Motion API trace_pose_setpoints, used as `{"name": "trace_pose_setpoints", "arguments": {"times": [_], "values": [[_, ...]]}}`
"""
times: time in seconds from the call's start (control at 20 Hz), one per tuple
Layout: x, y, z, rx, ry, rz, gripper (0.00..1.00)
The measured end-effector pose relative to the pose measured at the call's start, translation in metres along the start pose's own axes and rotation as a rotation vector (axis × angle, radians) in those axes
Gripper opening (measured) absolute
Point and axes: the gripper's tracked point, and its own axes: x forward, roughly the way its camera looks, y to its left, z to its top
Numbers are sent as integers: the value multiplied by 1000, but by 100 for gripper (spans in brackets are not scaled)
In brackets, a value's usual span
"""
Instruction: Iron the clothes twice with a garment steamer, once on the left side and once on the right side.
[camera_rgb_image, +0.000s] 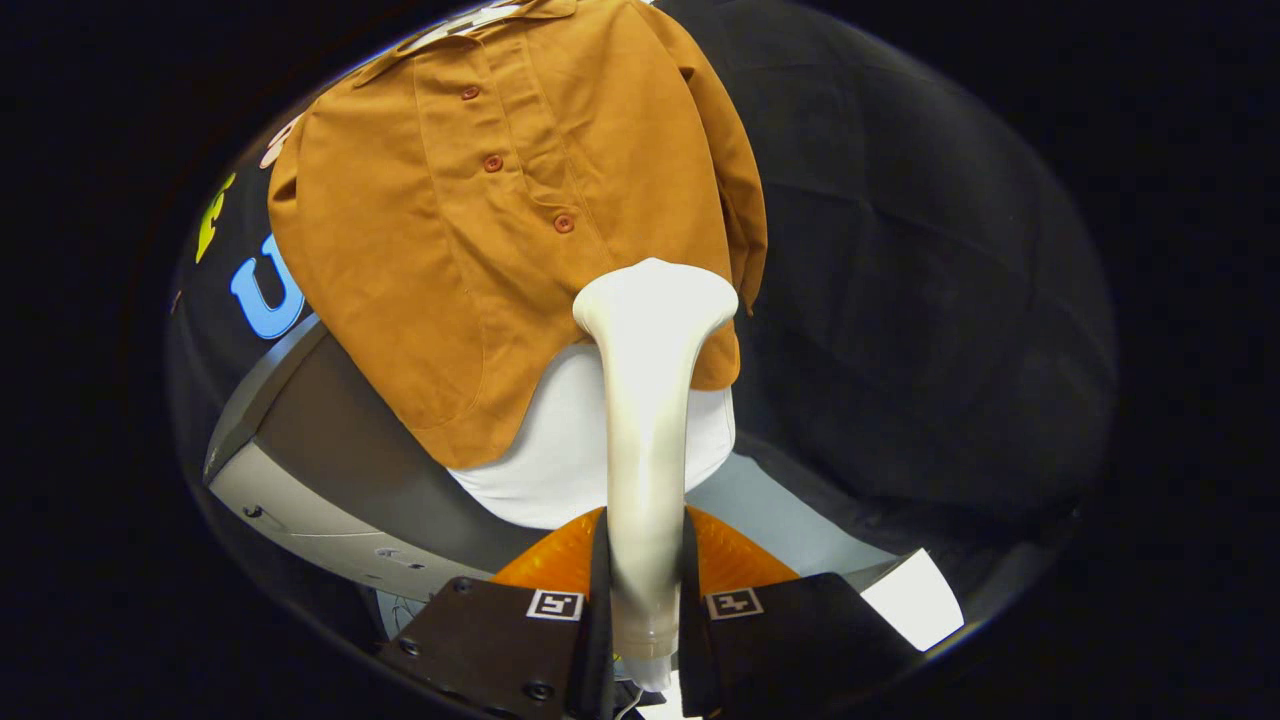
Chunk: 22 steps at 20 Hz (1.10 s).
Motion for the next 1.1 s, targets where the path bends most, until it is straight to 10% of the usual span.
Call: {"name": "trace_pose_setpoints", "arguments": {"times": [0.5,1.1], "values": [[-62,49,-26,-51,-75,27,30],[-139,102,91,-77,-323,75,29]]}}
